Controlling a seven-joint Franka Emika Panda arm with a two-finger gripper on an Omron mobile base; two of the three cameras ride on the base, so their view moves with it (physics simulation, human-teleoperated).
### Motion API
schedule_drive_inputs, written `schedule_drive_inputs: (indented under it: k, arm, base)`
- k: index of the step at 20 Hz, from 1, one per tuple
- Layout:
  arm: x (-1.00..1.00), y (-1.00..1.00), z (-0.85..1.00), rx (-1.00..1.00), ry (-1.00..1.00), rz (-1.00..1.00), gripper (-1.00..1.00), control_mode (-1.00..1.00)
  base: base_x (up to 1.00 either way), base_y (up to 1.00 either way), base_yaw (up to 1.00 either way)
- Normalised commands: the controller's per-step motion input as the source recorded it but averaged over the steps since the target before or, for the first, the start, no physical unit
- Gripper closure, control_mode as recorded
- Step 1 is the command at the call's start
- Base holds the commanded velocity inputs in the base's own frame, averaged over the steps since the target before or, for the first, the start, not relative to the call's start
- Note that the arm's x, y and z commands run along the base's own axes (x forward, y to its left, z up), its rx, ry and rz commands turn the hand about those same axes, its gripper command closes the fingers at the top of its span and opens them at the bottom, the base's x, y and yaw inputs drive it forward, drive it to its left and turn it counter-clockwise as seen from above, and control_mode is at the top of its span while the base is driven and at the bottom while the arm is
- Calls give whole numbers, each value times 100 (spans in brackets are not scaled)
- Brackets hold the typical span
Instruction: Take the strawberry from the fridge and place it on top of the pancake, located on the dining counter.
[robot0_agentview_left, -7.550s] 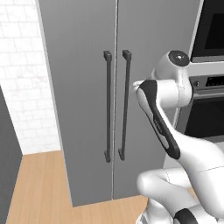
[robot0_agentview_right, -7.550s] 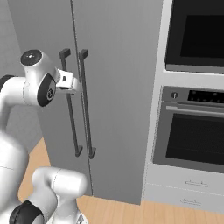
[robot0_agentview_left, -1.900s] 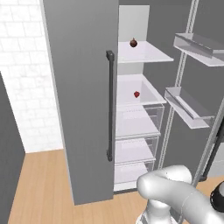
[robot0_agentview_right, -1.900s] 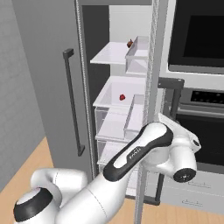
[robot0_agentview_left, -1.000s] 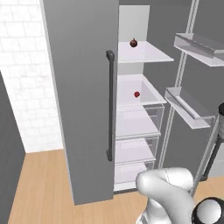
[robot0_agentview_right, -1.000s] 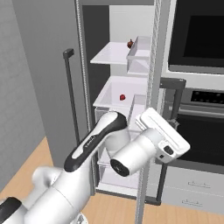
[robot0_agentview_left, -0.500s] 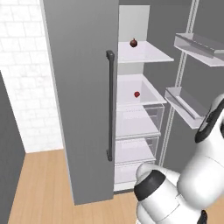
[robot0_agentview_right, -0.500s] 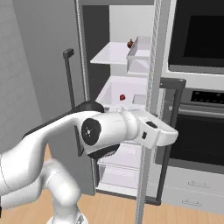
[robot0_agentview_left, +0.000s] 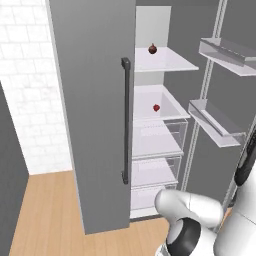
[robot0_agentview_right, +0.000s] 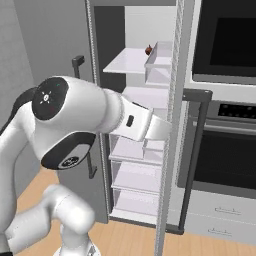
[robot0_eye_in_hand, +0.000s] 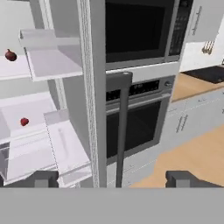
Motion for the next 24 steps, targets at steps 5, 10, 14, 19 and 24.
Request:
schedule_drive_inputs:
  k: [5, 10, 14, 19, 24]
  arm:
    - [0, 100, -2, -11, 22, 19, -100, -100]
    - [0, 100, -21, -5, 14, -2, -100, -100]
    - [0, 100, -63, 6, 0, -18, -100, -100]
    - [0, 98, 1, 19, 25, -2, -100, -100]
    - [0, 71, -13, 4, 22, 21, -100, -100]
  base:
    - [0, 0, 0]
    - [0, 0, 0]
    - [0, 0, 0]
    - [0, 0, 0]
    - [0, 0, 0]
